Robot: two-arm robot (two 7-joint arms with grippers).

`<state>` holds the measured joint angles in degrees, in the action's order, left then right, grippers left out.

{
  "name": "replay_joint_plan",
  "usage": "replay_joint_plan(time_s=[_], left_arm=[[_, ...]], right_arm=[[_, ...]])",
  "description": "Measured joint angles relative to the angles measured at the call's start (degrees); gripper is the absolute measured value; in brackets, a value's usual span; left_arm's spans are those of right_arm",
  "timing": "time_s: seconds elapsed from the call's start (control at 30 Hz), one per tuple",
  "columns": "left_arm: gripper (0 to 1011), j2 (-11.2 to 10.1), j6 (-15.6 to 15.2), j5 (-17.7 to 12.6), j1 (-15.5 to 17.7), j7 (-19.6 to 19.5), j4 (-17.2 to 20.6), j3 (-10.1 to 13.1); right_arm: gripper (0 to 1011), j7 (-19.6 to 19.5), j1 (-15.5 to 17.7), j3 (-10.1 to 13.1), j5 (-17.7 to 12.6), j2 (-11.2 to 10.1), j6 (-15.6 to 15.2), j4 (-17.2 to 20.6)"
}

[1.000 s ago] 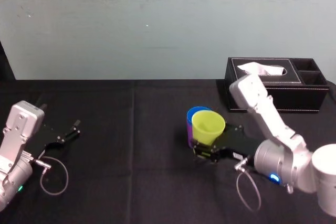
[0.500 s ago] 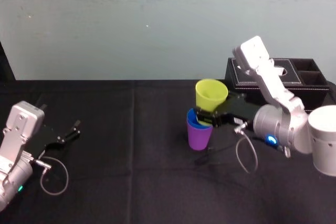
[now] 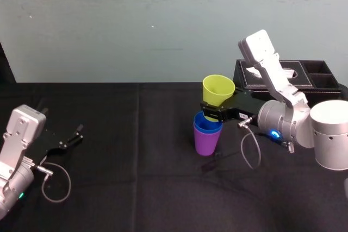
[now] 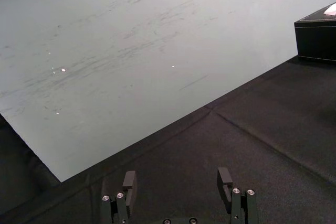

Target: Stack the three plastic cups sequentially using one hand.

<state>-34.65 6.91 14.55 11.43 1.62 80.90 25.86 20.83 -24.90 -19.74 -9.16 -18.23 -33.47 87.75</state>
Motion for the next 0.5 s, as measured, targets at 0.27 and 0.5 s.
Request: replay_joint_plan(time_s=[0.27, 0.5], left_arm=[[1000, 0.0, 0.0, 0.0, 0.0, 0.0, 0.0, 0.0], [1000, 0.0, 0.0, 0.0, 0.0, 0.0, 0.0, 0.0]], right_arm=[[729, -0.3, -0.1, -0.1, 0.1, 0.3, 0.5, -1.1], [729, -0.3, -0.2, -0.5, 0.4, 0.5, 0.9, -1.6]])
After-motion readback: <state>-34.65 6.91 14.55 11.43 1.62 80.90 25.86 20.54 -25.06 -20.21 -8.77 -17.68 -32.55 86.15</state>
